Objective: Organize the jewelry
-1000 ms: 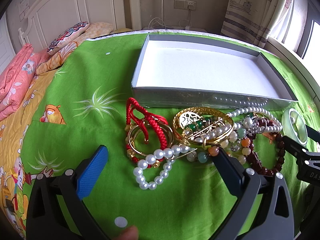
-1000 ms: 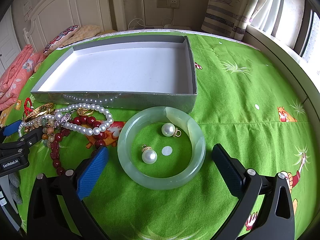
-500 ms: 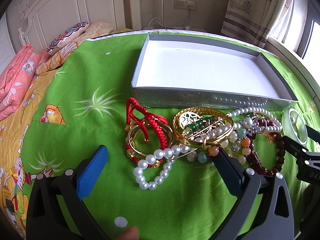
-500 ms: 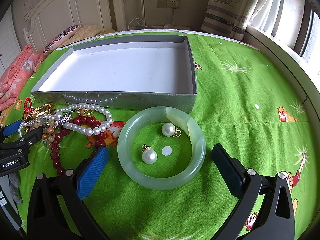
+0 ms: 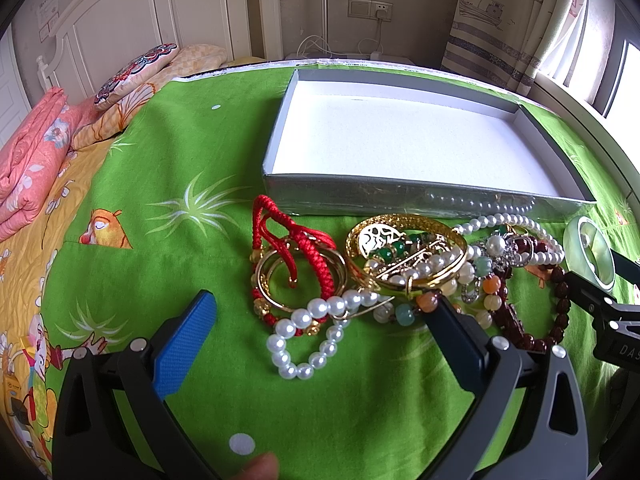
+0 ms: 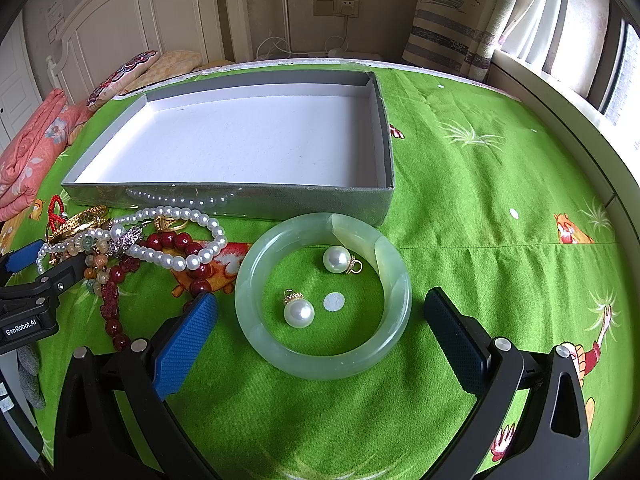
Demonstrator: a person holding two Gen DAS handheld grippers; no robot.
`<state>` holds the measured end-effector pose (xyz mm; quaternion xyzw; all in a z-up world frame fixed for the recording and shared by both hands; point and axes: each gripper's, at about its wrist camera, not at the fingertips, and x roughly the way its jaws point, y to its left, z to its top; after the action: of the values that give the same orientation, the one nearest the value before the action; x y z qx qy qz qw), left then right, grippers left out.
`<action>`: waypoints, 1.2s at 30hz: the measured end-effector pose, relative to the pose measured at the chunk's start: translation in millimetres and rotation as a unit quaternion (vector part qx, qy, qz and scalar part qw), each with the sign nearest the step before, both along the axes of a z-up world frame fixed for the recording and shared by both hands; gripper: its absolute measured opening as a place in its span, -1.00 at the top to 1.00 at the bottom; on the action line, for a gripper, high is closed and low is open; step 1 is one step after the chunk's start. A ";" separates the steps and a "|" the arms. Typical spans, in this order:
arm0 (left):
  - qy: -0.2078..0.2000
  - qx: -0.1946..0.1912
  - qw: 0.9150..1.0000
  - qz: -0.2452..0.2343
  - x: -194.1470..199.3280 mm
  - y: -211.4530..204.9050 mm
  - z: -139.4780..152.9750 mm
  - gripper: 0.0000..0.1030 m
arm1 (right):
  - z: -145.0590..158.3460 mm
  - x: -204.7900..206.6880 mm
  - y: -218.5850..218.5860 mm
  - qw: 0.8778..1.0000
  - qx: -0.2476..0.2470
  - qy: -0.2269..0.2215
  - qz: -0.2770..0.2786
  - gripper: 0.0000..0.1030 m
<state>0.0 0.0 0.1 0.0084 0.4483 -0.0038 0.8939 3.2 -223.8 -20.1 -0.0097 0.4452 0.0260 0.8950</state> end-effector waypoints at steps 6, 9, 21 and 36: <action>0.000 0.000 1.000 0.000 -0.1 0.0 0.0 -0.96 | 0.0 0.0 0.1 1.000 0.000 0.000 0.000 -0.91; 0.000 0.000 1.000 0.000 0.0 0.0 0.0 -0.96 | 0.0 0.0 0.1 1.000 0.000 0.000 0.000 -0.91; 0.000 0.000 1.000 0.000 -0.1 -0.1 0.0 -0.96 | -0.1 -0.7 -0.2 1.000 -0.001 0.001 0.005 -0.91; -0.023 -0.081 0.996 -0.033 -19.1 27.2 13.6 -0.96 | 22.4 -27.7 -23.8 0.995 0.066 -0.041 0.061 -0.91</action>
<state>-19.1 27.2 13.7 -0.0488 0.4250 -0.0691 0.9012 -24.6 -247.6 2.3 0.0211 0.4043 0.1092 0.9078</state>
